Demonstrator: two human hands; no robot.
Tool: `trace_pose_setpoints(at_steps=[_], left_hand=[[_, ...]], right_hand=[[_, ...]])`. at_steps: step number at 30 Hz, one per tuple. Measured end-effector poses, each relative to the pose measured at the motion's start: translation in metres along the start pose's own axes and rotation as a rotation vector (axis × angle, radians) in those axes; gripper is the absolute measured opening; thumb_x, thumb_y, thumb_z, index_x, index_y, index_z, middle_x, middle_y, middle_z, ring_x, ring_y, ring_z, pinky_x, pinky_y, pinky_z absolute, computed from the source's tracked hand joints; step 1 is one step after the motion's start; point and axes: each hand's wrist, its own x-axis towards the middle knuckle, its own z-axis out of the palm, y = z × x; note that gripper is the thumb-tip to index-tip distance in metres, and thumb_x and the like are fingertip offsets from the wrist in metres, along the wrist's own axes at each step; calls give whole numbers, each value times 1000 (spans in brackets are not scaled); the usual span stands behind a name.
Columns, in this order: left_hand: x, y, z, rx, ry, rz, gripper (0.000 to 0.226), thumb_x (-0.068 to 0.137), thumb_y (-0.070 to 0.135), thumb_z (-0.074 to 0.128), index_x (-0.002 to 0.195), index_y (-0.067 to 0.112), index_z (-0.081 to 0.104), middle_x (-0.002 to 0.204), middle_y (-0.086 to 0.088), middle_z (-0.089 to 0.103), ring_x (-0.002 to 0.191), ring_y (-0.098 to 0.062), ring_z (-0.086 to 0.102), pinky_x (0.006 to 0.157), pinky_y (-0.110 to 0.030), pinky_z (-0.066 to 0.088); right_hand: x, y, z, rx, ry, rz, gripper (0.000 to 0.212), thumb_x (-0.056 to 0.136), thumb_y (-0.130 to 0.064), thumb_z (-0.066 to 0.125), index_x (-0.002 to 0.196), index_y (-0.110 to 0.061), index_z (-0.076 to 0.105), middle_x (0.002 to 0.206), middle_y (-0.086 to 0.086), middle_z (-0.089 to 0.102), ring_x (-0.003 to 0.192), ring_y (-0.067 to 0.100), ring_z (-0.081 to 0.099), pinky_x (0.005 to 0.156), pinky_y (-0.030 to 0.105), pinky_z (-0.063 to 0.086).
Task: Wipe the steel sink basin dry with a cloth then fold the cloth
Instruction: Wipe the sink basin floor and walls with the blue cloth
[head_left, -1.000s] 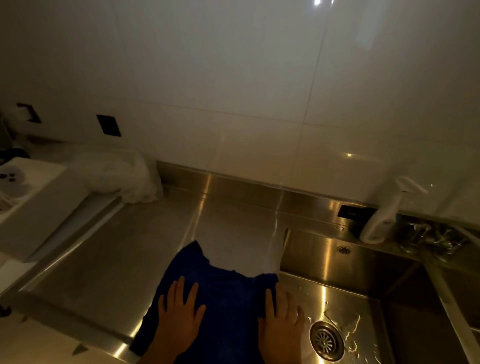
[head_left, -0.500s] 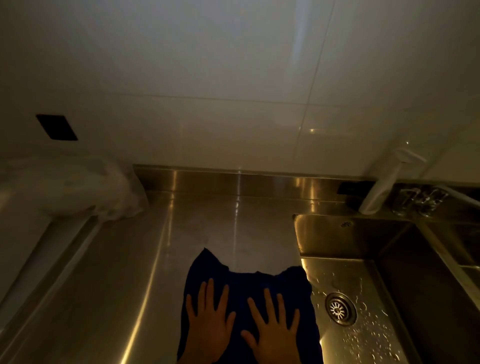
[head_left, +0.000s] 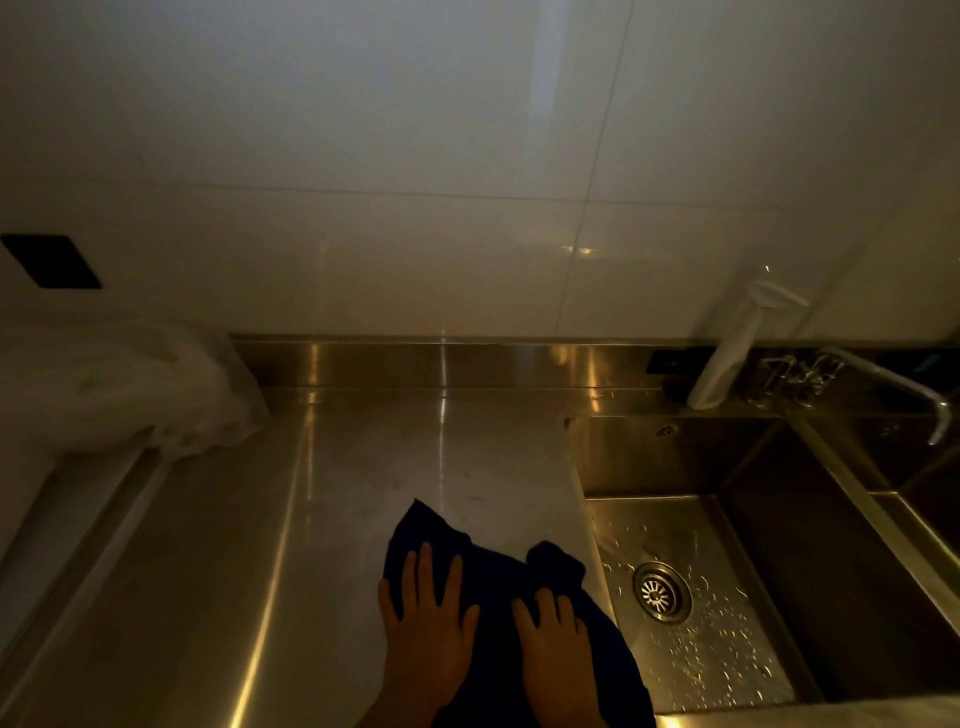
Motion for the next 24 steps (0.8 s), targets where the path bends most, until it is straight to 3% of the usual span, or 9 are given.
trace_pose_setpoints(at_steps=[3, 5, 7, 9, 13, 14, 17, 21, 24], left_hand=[[0, 17, -2, -14, 39, -25, 60, 97, 54, 0, 149, 28, 15, 159, -10, -3, 145, -19, -20, 112, -48, -9], [-1, 33, -2, -46, 17, -30, 64, 97, 54, 1, 144, 24, 32, 153, -14, 15, 145, -20, -18, 113, -48, -9], [-1, 55, 1, -48, 0, -30, 69, 97, 54, 1, 131, 23, 52, 141, -14, 36, 146, -30, 2, 113, -49, -4], [-1, 81, 5, -34, 0, -44, 78, 97, 53, 0, 121, 18, 65, 134, -21, 52, 130, -35, 31, 107, -54, 12], [0, 147, 5, -55, -55, -140, 84, 96, 52, -5, 118, 17, 68, 125, -22, 61, 116, -39, 58, 92, -63, 42], [1, 163, 4, -49, -49, -155, 89, 93, 56, -11, 125, 18, 63, 132, -23, 56, 120, -39, 55, 92, -65, 41], [7, 204, 13, -29, -60, -187, 110, 66, 66, -40, 150, 28, 20, 159, -16, 12, 146, -33, 13, 113, -60, 8], [15, 238, 22, -42, -51, -190, 110, 57, 66, -45, 151, 32, 1, 161, -9, -5, 147, -27, -5, 114, -55, -7], [23, 253, 24, -45, -62, -183, 104, 60, 65, -43, 151, 33, -4, 161, -8, -5, 147, -26, -8, 113, -55, -9]], right_hand=[[1, 15, -10, 7, 32, -16, 61, 19, -27, 96, 76, -22, 75, 79, 6, 71, 63, 21, 67, 41, 25, 51], [3, 31, -18, 3, 52, -25, 60, 21, -27, 96, 77, -21, 75, 78, 6, 70, 62, 21, 66, 39, 24, 50], [6, 51, -26, -4, 85, -26, 59, 24, -26, 96, 79, -20, 75, 79, 7, 69, 62, 22, 66, 41, 24, 51], [6, 73, -34, 9, 121, -31, 57, 29, -25, 96, 82, -19, 74, 82, 7, 69, 66, 23, 67, 44, 23, 53], [3, 123, -52, 34, 133, -37, 52, 35, -26, 94, 83, -22, 73, 86, 5, 69, 73, 19, 68, 50, 22, 53], [3, 136, -57, 39, 139, -41, 51, 37, -27, 93, 83, -23, 73, 87, 4, 69, 74, 18, 68, 50, 22, 54], [3, 172, -71, 52, 150, -41, 50, 45, -28, 91, 91, -25, 72, 95, 3, 69, 84, 18, 68, 56, 22, 56], [1, 212, -86, 60, 109, -9, 58, 42, -25, 92, 97, -26, 71, 101, 2, 69, 92, 19, 67, 60, 23, 58], [4, 233, -90, 56, 90, 14, 60, 44, -27, 93, 100, -23, 71, 104, 5, 69, 95, 22, 67, 65, 26, 59]])
